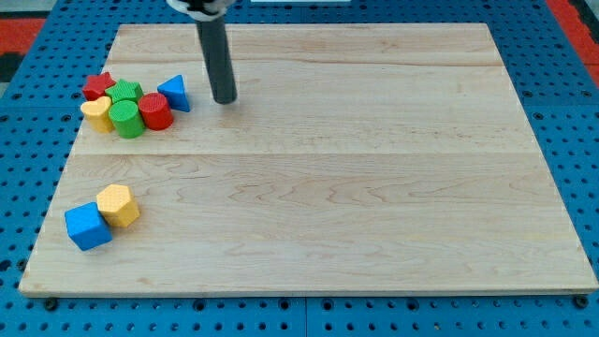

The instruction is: Nudge the yellow heart along with green star a bit right

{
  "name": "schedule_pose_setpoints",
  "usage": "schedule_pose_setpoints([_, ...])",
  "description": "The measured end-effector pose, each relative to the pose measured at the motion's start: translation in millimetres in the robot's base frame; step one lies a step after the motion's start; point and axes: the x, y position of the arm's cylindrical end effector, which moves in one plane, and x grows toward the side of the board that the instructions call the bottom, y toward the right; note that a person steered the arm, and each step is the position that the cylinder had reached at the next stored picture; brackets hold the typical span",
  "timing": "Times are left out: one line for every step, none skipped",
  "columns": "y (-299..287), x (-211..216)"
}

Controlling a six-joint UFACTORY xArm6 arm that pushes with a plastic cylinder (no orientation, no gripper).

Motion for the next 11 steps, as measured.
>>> schedule_pose_setpoints([14, 62])
schedule_pose_setpoints([-15, 74])
schedule_pose_setpoints([-67, 74])
schedule_pose_setpoints([-101, 82])
schedule_pose_setpoints([-155, 83])
schedule_pose_setpoints([-217, 75])
schedule_pose_setpoints([-217, 53])
schedule_pose_setpoints([-217, 30])
schedule_pose_setpoints([-207, 29])
schedule_pose_setpoints([-189, 28])
schedule_pose_setpoints([-199, 59])
